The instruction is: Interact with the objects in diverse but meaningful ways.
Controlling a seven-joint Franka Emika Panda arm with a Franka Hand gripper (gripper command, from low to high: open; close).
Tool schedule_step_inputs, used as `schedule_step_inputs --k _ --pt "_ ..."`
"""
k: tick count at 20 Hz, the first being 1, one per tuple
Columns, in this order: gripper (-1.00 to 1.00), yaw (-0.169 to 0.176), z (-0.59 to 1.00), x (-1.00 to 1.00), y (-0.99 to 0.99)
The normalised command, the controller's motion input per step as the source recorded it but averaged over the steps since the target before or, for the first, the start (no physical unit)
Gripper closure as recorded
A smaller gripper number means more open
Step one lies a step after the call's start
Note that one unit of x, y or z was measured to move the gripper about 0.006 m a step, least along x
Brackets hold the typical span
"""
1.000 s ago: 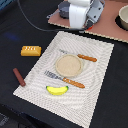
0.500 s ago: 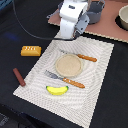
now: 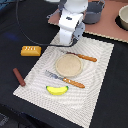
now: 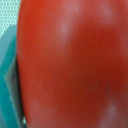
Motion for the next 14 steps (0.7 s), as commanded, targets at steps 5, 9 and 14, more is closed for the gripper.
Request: schedule_step_inputs --k 5,9,14 --pt "-1.0 0.008 0.18 -0.01 0.33" --pt "-1.0 0.0 0.55 -0.01 0.3" --pt "-1.0 0.0 0.54 -0.13 0.22"
